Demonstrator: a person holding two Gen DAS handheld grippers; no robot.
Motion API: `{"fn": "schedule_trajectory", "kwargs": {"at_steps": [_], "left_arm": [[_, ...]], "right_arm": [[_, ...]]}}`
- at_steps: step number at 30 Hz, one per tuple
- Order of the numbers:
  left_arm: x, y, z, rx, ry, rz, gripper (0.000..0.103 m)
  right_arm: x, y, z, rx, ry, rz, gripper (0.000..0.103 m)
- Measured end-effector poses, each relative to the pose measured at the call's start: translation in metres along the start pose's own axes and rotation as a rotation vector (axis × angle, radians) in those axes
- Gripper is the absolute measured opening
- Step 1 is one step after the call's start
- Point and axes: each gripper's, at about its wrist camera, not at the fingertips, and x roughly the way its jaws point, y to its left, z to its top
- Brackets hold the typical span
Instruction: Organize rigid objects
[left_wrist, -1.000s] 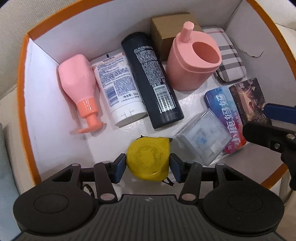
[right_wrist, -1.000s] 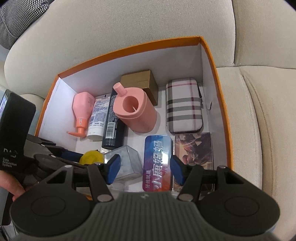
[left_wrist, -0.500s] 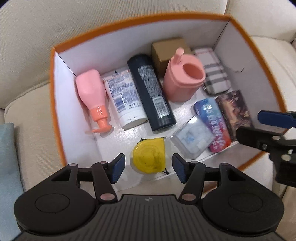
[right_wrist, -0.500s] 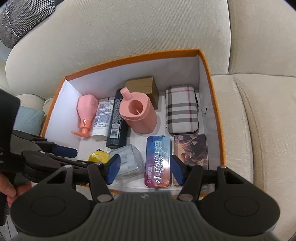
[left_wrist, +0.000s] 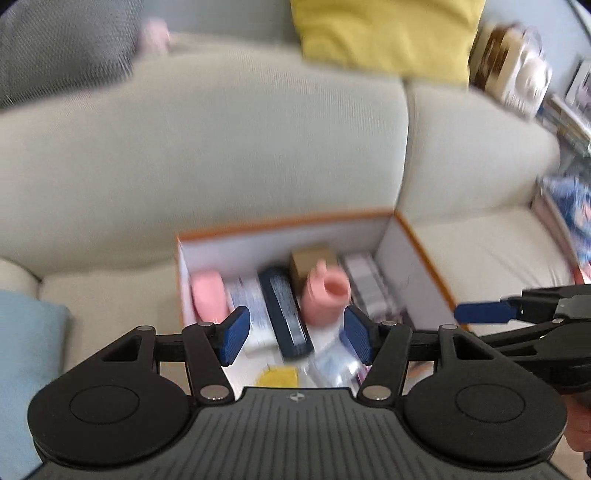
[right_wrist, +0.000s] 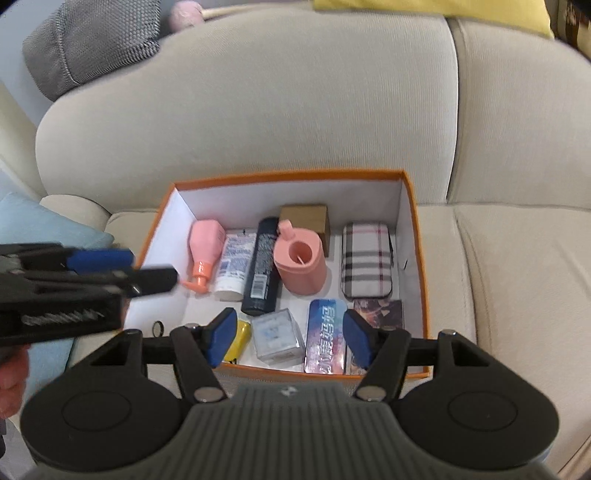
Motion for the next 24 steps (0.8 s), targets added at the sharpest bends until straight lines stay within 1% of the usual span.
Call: {"fn": "schedule_trajectory", "kwargs": {"at_steps": [4,6,8,9,11,12,13,14,15,16,18,20,22,24], "left_arm": [[-0.030,0.001,-0.004,-0.005,-0.127,0.056,0.073],[-0.042,0.003,-0.006,-0.020,-0.180,0.060,0.076],[-0.053,0.005,-0.008,-0.029,-0.240,0.070,0.086],[-0.057,0.004,-0.010,-0.026,-0.269,0.081,0.088],[-0.063,0.002,-0.015,0.011,-0.329,0.101,0.092],[-0.064,0.000,-0.017,0.033,-0.350,0.124,0.096],[-0.066,0.000,-0.019,0.041,-0.360,0.145,0.101],[-0.066,0.000,-0.022,0.035,-0.371,0.157,0.103],[-0.069,0.001,-0.026,0.025,-0.389,0.159,0.103],[-0.071,0.002,-0.030,0.007,-0.418,0.159,0.103],[-0.073,0.004,-0.040,-0.030,-0.462,0.167,0.103],[-0.072,0.006,-0.052,-0.071,-0.513,0.147,0.103],[-0.072,0.011,-0.066,-0.139,-0.566,0.128,0.103],[-0.065,0.015,-0.076,-0.191,-0.574,0.140,0.103]], "right_arm": [[-0.022,0.012,0.003,-0.016,-0.050,-0.017,0.067],[-0.031,0.018,0.002,-0.030,-0.081,-0.024,0.069],[-0.041,0.026,0.000,-0.048,-0.124,-0.033,0.072],[-0.046,0.030,-0.002,-0.056,-0.146,-0.034,0.074],[-0.054,0.038,-0.006,-0.077,-0.199,-0.041,0.081],[-0.058,0.040,-0.008,-0.086,-0.226,-0.042,0.085],[-0.062,0.043,-0.012,-0.095,-0.259,-0.044,0.087],[-0.065,0.045,-0.015,-0.102,-0.290,-0.048,0.089],[-0.069,0.047,-0.019,-0.110,-0.327,-0.053,0.093],[-0.072,0.049,-0.023,-0.117,-0.363,-0.061,0.095],[-0.076,0.052,-0.033,-0.132,-0.430,-0.076,0.096],[-0.076,0.053,-0.045,-0.145,-0.497,-0.094,0.099],[-0.073,0.053,-0.055,-0.142,-0.538,-0.101,0.099],[-0.067,0.052,-0.066,-0.117,-0.552,-0.102,0.101]]}}
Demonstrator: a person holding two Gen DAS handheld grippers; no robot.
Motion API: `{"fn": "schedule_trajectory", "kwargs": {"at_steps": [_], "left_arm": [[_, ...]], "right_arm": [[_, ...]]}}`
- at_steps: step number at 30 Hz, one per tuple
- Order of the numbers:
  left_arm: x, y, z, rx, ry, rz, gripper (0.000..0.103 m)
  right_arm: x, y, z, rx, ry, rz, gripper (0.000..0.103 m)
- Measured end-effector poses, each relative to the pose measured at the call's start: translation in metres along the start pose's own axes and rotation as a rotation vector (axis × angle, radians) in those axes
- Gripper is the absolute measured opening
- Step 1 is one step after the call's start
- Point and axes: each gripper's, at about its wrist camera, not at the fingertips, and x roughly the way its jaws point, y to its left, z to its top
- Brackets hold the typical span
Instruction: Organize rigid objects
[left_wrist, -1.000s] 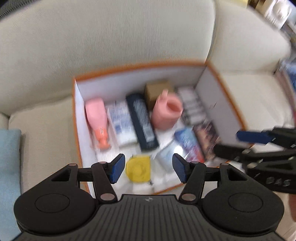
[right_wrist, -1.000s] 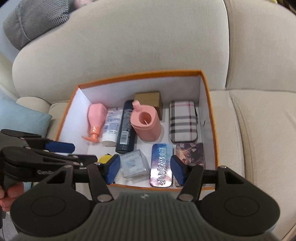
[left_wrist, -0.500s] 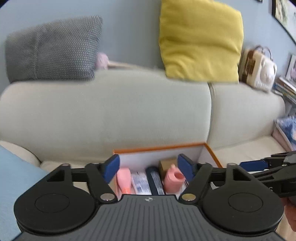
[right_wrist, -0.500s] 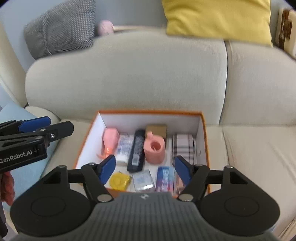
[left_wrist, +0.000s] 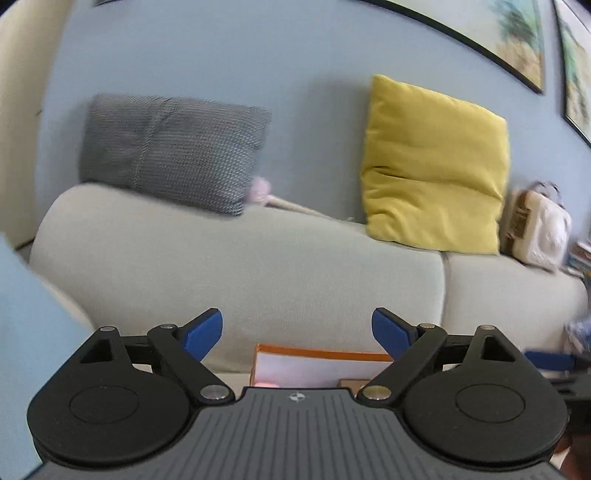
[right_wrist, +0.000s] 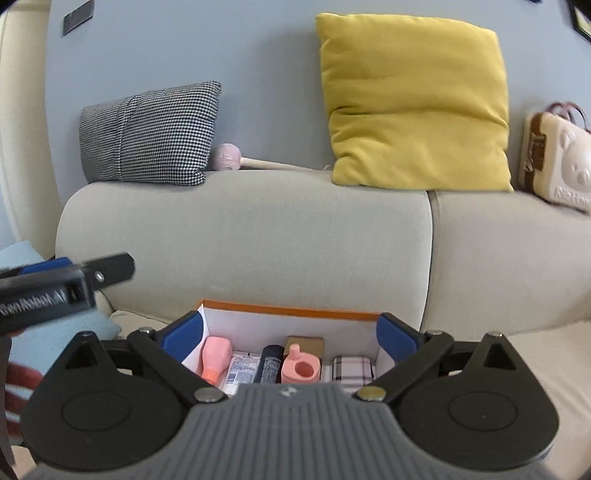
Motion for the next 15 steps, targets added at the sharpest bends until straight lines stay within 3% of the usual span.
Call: {"fn": "schedule_trajectory", "kwargs": {"at_steps": [4,10,15], "left_arm": [[0.010,0.008,-0.023,-0.023,0.074,0.032,0.103],[0.018,0.008,-0.059,0.051,0.157,0.108,0.103],[0.023,-0.002,-0.074,0.105,0.196,0.102,0.103]], "right_arm": [[0.009,0.001,-0.027,0.029,0.013,-0.022,0.101],[0.029,0.000,-0.061,0.065,0.087,-0.021,0.101],[0.040,-0.003,-0.085,0.065,0.130,-0.039,0.101]]}}
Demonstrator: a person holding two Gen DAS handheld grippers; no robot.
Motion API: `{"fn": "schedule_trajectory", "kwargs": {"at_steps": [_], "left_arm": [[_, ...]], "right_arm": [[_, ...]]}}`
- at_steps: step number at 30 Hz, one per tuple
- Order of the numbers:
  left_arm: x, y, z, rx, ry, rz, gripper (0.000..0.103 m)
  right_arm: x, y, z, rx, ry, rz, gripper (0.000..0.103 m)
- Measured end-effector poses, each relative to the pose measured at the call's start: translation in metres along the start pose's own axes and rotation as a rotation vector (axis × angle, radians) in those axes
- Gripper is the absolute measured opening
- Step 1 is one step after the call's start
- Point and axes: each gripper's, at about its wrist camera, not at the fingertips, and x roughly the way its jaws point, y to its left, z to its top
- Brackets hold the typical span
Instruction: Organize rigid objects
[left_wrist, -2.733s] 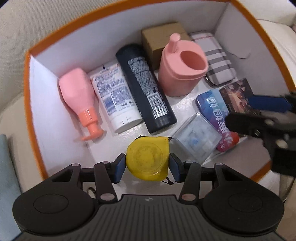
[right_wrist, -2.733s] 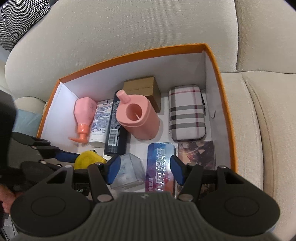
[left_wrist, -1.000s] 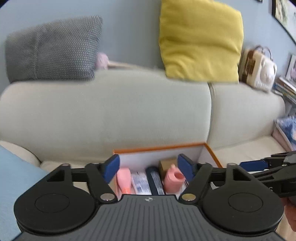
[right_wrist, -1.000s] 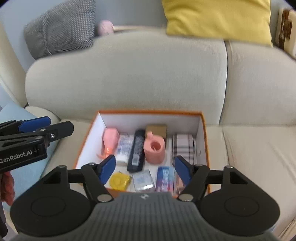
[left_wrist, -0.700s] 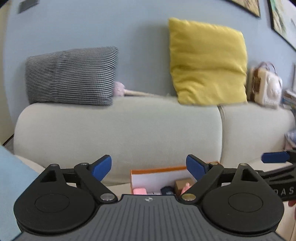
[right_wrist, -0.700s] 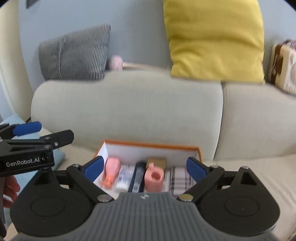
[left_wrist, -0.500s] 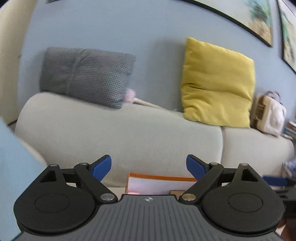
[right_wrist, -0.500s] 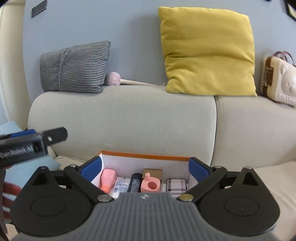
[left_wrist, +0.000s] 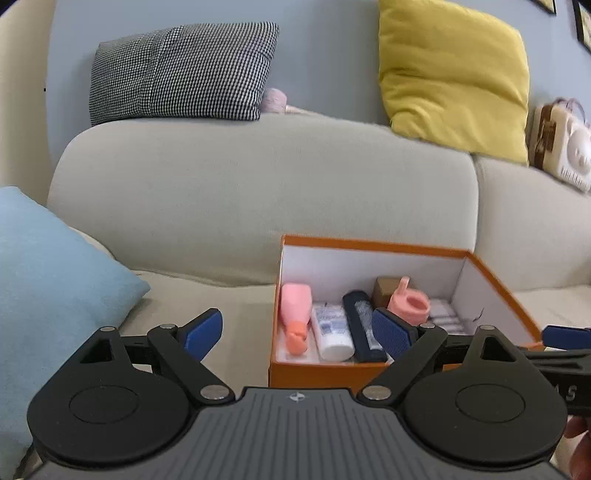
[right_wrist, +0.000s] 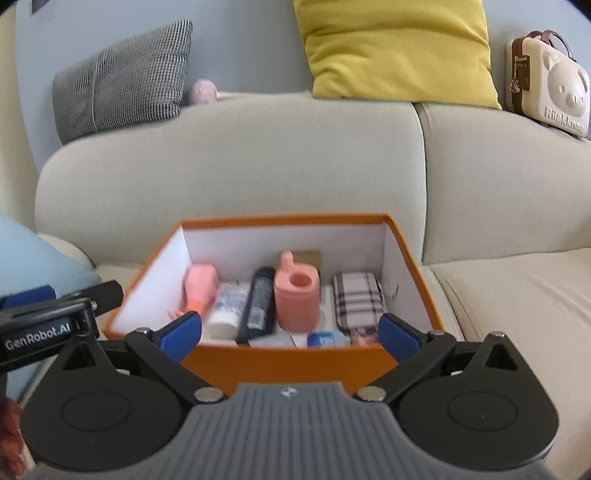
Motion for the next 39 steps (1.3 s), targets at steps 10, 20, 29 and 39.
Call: {"fn": "schedule_trajectory", "kwargs": {"at_steps": [10,20,29,39], "left_arm": [[0.003,-0.016,-0.014,0.071,0.024,-0.001,0.103],[0.004,-0.020,-0.014,0.068,0.060,-0.030,0.103],[0.004,-0.018,-0.012,0.068,0.067,-0.033,0.103],[0.005,-0.016,-0.014,0.060,0.076,-0.029,0.103]], "right_arm": [[0.008,-0.017,-0.016,0.009,0.031,-0.016,0.101],[0.007,-0.026,-0.014,0.051,0.033,-0.018,0.101],[0.007,-0.022,-0.010,0.054,0.037,-0.028,0.101],[0.009,-0.021,-0.012,0.051,0.050,-0.035,0.101]]}}
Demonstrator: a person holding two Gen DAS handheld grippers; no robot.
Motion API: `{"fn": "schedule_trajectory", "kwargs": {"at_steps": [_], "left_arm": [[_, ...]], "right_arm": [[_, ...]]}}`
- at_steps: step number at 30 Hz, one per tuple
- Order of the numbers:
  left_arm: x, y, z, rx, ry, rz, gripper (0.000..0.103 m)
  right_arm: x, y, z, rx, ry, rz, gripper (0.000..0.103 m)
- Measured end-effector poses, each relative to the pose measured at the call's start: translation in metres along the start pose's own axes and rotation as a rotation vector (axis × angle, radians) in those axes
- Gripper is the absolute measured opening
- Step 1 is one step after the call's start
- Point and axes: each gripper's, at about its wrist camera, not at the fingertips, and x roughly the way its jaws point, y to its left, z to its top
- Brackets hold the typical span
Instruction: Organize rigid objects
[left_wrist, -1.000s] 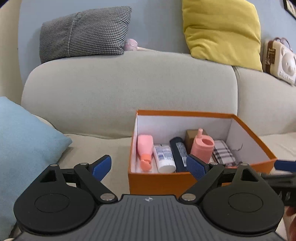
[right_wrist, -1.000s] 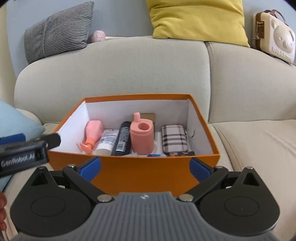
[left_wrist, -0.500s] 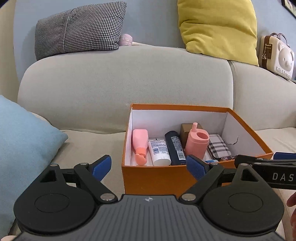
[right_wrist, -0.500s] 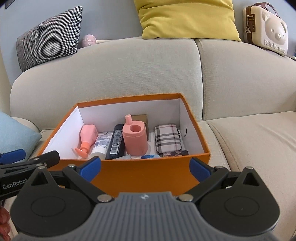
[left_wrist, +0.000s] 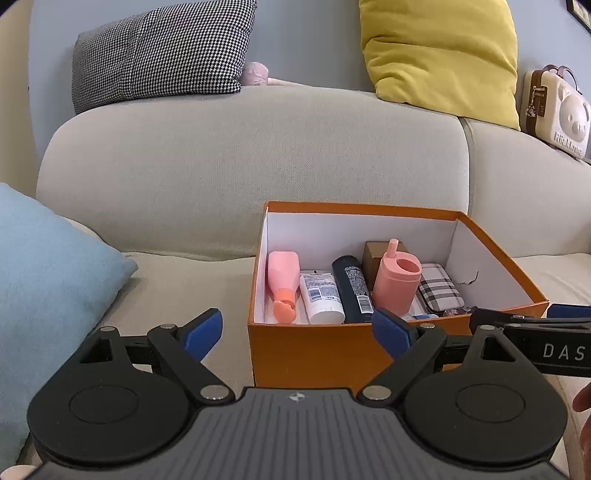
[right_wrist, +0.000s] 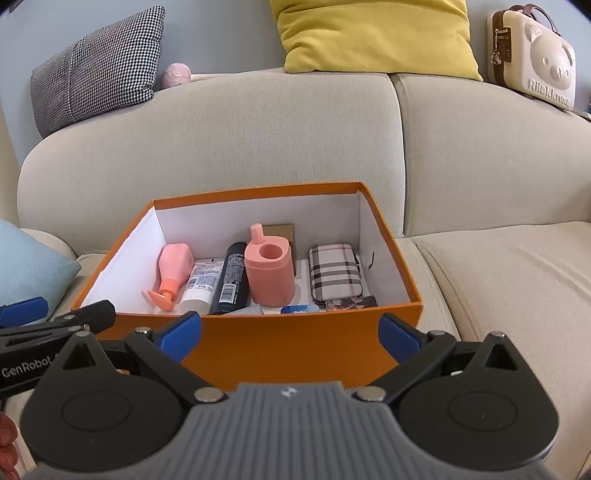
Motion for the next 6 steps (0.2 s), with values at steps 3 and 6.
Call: {"fn": "schedule_trajectory", "kwargs": {"at_steps": [3,6], "left_arm": [[-0.0007,0.0008,0.0000,-0.006,0.000,0.002,0.103],[-0.0007,0.0018,0.0003,-0.012,0.001,0.001,0.103]], "right_arm": [[0.0006,-0.0007,-0.0009,0.004,0.003,-0.002,0.101],[0.0009,-0.0008,-0.0016,0.007,0.006,-0.007,0.101]]}}
